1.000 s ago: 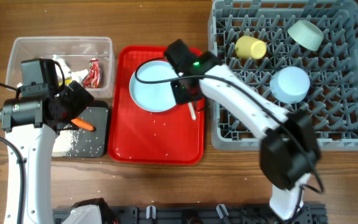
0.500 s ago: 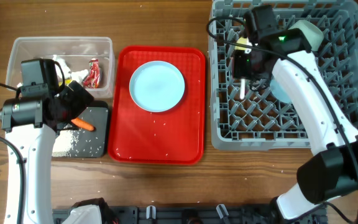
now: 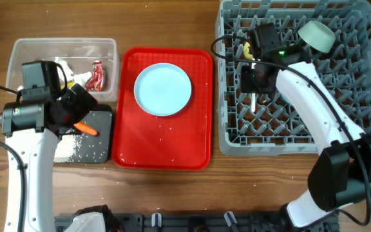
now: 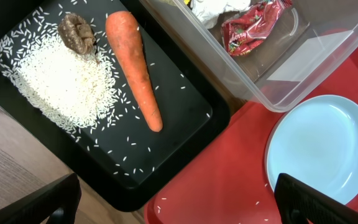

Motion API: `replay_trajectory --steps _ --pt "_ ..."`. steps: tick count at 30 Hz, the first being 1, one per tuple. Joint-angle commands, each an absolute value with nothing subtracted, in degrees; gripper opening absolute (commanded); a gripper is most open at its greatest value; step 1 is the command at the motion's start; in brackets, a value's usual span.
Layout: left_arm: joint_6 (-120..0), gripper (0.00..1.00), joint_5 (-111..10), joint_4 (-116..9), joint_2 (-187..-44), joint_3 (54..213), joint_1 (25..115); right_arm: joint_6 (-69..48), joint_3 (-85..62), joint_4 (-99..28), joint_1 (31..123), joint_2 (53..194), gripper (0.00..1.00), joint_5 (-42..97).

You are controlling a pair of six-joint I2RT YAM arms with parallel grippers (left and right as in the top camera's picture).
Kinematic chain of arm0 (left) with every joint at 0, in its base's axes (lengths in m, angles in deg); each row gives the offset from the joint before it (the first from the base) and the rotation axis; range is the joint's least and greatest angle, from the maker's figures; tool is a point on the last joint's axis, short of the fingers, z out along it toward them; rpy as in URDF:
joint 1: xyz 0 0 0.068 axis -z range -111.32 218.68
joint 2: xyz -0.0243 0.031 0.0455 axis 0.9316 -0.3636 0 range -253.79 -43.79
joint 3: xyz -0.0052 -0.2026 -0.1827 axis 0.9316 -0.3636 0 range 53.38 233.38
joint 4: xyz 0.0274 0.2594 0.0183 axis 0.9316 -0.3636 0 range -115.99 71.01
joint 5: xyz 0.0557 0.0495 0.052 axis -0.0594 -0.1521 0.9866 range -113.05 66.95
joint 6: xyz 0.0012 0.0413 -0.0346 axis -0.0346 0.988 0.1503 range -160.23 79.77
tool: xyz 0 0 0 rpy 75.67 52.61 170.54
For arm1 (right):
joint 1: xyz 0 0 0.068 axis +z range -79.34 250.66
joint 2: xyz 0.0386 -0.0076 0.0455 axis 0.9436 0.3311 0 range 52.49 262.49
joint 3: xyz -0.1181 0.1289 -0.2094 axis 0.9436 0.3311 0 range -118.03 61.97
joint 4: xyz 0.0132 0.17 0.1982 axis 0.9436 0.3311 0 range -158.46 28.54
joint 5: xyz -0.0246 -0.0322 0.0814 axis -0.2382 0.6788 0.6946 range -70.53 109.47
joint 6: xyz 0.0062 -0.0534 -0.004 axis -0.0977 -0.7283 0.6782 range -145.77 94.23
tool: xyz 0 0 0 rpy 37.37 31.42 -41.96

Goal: Sort waste into correct bins and load items into the dishwasher rack
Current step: 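Lower the spoon into the rack slots and open the right gripper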

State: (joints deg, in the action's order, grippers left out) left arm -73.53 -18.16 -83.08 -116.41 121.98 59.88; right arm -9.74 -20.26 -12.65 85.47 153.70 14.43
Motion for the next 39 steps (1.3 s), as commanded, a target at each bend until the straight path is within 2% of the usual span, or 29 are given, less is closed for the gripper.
replay_trajectory --steps 1,9,12,15,17,24,27,28,29,30,31,32,33,36,38,39 --pt "-73.9 1.0 -17.4 -83.1 -115.7 122.5 59.5 -12.3 -18.6 -13.6 85.5 153.7 0.05 13.1" --pt "-73.9 1.0 -17.4 -83.1 -115.7 122.5 59.5 -12.1 -18.2 -14.0 85.5 154.3 0.07 13.2" --pt "-73.9 1.0 -17.4 -83.1 -115.7 122.5 59.5 -12.1 -18.2 -13.8 85.5 154.3 0.23 13.3" --pt "-73.9 1.0 -17.4 -83.1 -115.7 122.5 59.5 -12.1 -18.2 -13.7 85.5 154.3 0.54 13.3" --pt "-73.9 1.0 -17.4 -83.1 -115.7 122.5 59.5 -12.1 -18.2 -13.7 85.5 154.3 0.57 14.4" --pt "-73.9 1.0 -17.4 -83.1 -115.7 122.5 59.5 -12.1 -18.2 -13.0 85.5 154.3 0.57 17.5" --pt "-73.9 1.0 -17.4 -83.1 -115.7 122.5 59.5 -12.1 -18.2 -13.1 85.5 154.3 0.52 18.0" --pt "-73.9 1.0 -17.4 -83.1 -115.7 122.5 59.5 -12.1 -18.2 -13.1 85.5 154.3 0.36 18.0" --pt "-73.9 1.0 -17.4 -83.1 -115.7 122.5 59.5 -12.1 -18.2 -13.2 85.5 154.3 0.14 18.0" --pt "-73.9 1.0 -17.4 -83.1 -115.7 122.5 59.5 -12.1 -18.2 -13.2 85.5 154.3 0.04 18.0" --pt "-73.9 1.0 -17.4 -83.1 -115.7 122.5 59.5 -12.1 -18.2 -13.2 85.5 154.3 0.04 18.0" --pt "-73.9 1.0 -17.4 -83.1 -115.7 122.5 59.5 -12.1 -18.2 -13.2 85.5 154.3 0.12 18.0" --pt "-73.9 1.0 -17.4 -83.1 -115.7 122.5 59.5 -12.1 -18.2 -13.2 85.5 154.3 0.26 18.0" --pt "-73.9 1.0 -17.4 -83.1 -115.7 122.5 59.5 -12.1 -18.2 -13.2 85.5 154.3 0.56 18.0" --pt "-73.9 1.0 -17.4 -83.1 -115.7 122.5 59.5 -12.1 -18.2 -13.2 85.5 154.3 0.58 18.0" --pt "-73.9 1.0 -17.4 -83.1 -115.7 122.5 59.5 -12.1 -18.2 -13.2 85.5 154.3 0.12 18.0"
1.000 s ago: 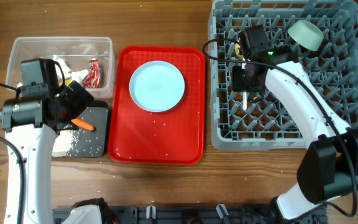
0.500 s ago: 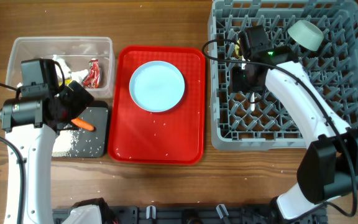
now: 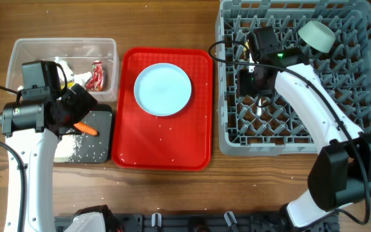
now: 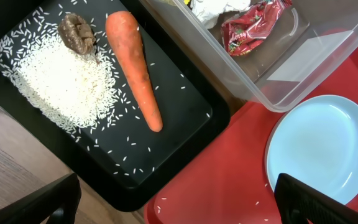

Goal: Sort waste into correct bins and load items into the dishwasher rack
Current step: 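Lower the spoon into the rack slots and open the right gripper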

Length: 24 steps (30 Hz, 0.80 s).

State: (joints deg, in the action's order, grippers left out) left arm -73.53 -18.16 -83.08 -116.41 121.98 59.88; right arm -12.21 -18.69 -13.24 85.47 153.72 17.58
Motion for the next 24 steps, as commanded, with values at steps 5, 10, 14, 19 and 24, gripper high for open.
replay_trajectory --steps 5,10,14,19,24 --pt "-73.9 1.0 -17.4 -83.1 -115.7 122.5 59.5 -12.1 -18.2 -13.2 85.5 154.3 0.47 18.0" --pt "-73.9 1.0 -17.4 -83.1 -115.7 122.5 59.5 -12.0 -18.2 -13.2 85.5 154.3 0.04 18.0" --pt "-73.9 1.0 -17.4 -83.0 -115.7 122.5 59.5 -11.8 -18.2 -13.2 85.5 154.3 0.04 17.7" --pt "-73.9 1.0 -17.4 -83.1 -115.7 122.5 59.5 -10.1 -18.1 -13.3 85.6 154.3 0.04 16.5" --pt "-73.9 1.0 -17.4 -83.1 -115.7 122.5 59.5 -10.1 -18.1 -13.4 85.6 154.3 0.41 16.2"
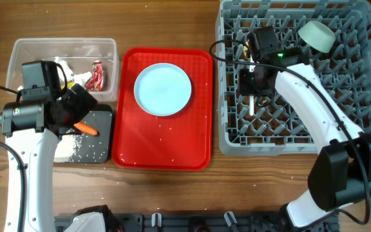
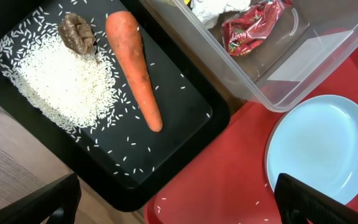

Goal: Sort waste into correct bins and load items into the dishwasher rack
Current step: 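Lower the spoon into the rack slots and open the right gripper, then move the right gripper to the light-blue plate and grasp its rim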

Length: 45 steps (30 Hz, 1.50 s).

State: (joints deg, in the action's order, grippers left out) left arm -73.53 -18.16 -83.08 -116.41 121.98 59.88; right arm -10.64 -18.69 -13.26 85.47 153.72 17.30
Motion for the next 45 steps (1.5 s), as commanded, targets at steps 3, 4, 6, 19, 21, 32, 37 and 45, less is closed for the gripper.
replay_trajectory --steps 3,4,6,19,21,32,37,45 --pt "-73.9 1.0 -17.4 -83.1 -115.7 122.5 59.5 -10.2 -18.1 -13.4 85.6 154.3 0.59 16.2" --pt "-73.9 1.0 -17.4 -83.1 -115.7 122.5 59.5 -10.2 -18.1 -13.4 85.6 154.3 0.59 16.2" --pt "-73.9 1.0 -17.4 -83.1 -115.7 122.5 59.5 -10.1 -18.1 -13.5 85.6 154.3 0.59 15.8" --pt "-73.9 1.0 -17.4 -83.1 -115.7 122.5 59.5 -14.2 -18.1 -11.8 85.6 154.3 0.82 10.5" --pt "-73.9 1.0 -17.4 -83.1 -115.7 122.5 59.5 -14.2 -18.1 -12.1 85.6 154.3 0.85 10.5" --pt "-73.9 1.0 -17.4 -83.1 -115.7 122.5 59.5 -20.4 -18.2 -14.0 85.6 154.3 0.8 38.9" --pt "-73.9 1.0 -17.4 -83.1 -115.7 122.5 59.5 -19.5 -18.2 -16.6 87.5 154.3 0.75 43.5" --pt "-73.9 1.0 -17.4 -83.1 -115.7 122.5 59.5 -10.7 -18.2 -33.8 99.0 154.8 0.59 26.3"
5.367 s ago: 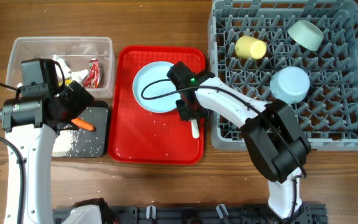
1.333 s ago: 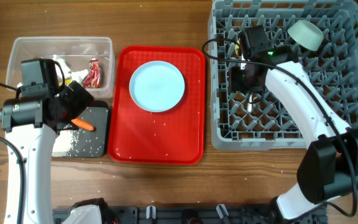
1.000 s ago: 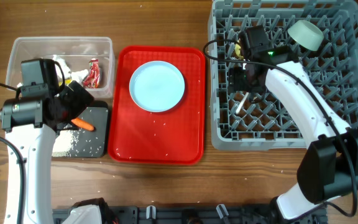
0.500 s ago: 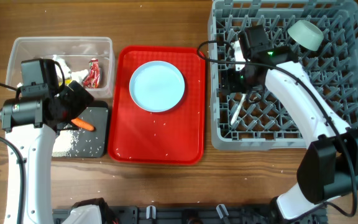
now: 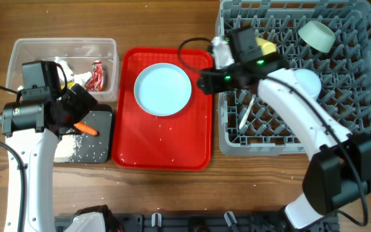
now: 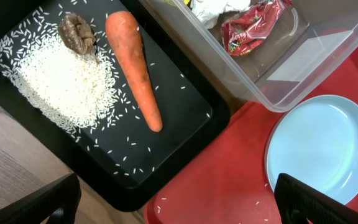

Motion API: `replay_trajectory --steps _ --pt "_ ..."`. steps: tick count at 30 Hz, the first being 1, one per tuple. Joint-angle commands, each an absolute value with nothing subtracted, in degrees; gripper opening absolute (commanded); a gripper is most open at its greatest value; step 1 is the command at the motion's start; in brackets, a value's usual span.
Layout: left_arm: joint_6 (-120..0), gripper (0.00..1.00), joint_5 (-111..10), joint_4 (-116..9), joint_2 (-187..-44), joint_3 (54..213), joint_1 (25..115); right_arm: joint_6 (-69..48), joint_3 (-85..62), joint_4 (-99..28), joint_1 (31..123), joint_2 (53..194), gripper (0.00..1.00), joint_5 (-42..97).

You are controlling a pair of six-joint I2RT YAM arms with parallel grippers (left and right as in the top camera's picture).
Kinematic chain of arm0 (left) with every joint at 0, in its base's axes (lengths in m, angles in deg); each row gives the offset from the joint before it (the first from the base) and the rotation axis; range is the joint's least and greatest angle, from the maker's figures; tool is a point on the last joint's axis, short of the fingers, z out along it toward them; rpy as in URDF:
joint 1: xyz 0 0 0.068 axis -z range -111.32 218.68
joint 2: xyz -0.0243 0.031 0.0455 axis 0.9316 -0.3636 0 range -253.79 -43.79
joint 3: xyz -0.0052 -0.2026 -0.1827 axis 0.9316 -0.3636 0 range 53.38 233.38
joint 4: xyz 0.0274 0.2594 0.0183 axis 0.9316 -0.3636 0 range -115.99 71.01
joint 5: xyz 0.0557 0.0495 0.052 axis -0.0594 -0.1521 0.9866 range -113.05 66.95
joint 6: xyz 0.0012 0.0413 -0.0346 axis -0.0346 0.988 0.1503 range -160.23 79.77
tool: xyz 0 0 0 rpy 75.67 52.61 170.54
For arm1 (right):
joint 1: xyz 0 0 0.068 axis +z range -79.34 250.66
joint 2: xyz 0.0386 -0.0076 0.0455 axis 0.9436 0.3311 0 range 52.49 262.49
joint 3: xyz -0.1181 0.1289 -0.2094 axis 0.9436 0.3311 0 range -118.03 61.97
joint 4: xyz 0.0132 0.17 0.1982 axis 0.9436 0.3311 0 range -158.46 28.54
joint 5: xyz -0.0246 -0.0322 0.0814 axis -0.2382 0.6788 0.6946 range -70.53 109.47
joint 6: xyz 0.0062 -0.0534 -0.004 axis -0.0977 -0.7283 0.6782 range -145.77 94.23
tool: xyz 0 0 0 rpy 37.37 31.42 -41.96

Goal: Sort waste into correct bins and load items into the dishwasher rack
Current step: 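Move the right gripper to the light-blue plate and grasp its rim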

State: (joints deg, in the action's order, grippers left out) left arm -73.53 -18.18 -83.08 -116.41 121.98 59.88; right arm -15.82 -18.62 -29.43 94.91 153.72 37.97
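A light blue plate [image 5: 163, 89] [image 6: 319, 146] lies on the red tray [image 5: 163, 148]. My right gripper [image 5: 205, 82] hangs over the tray's right edge, beside the plate, apparently open with nothing in it. A silver utensil [image 5: 245, 113] lies tilted in the grey dishwasher rack [image 5: 359, 122]. My left gripper [image 6: 179, 202] is open above the near corner of the black tray [image 6: 191, 124], which holds a carrot [image 6: 135, 68], rice [image 6: 61, 84] and a brown lump [image 6: 76, 31].
The clear bin [image 5: 24, 51] at the back left holds a red wrapper [image 6: 253, 28] and crumpled paper. In the rack sit a pale cup [image 5: 317, 35], a yellow item [image 5: 264, 46] and a light blue dish [image 5: 306, 80]. Rice grains dot the red tray.
My right gripper has left the rack and now sits over the red tray's right edge next to the plate. The utensil it held upright now lies tilted in the rack. The left arm is unchanged.
My right gripper stood over the rack's upper left part with a utensil hanging from it at all three earlier moments, shifting only slightly. Now the utensil rests in the rack and the gripper is beside the plate. My left gripper stayed open over the black tray throughout.
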Motion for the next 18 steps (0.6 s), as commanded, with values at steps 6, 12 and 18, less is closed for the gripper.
replay_trajectory --steps 6,12,18 --pt "-73.9 1.0 -17.4 -83.1 -115.7 122.5 59.5 -10.4 -18.2 -44.9 103.7 161.7 0.51 14.7" --pt "-73.9 1.0 -17.4 -83.1 -115.7 122.5 59.5 -6.1 -18.3 -51.8 103.6 173.6 0.5 14.5" --pt "-73.9 1.0 -17.4 -83.1 -115.7 122.5 59.5 -6.0 -18.6 -53.1 103.3 174.8 0.45 14.8"
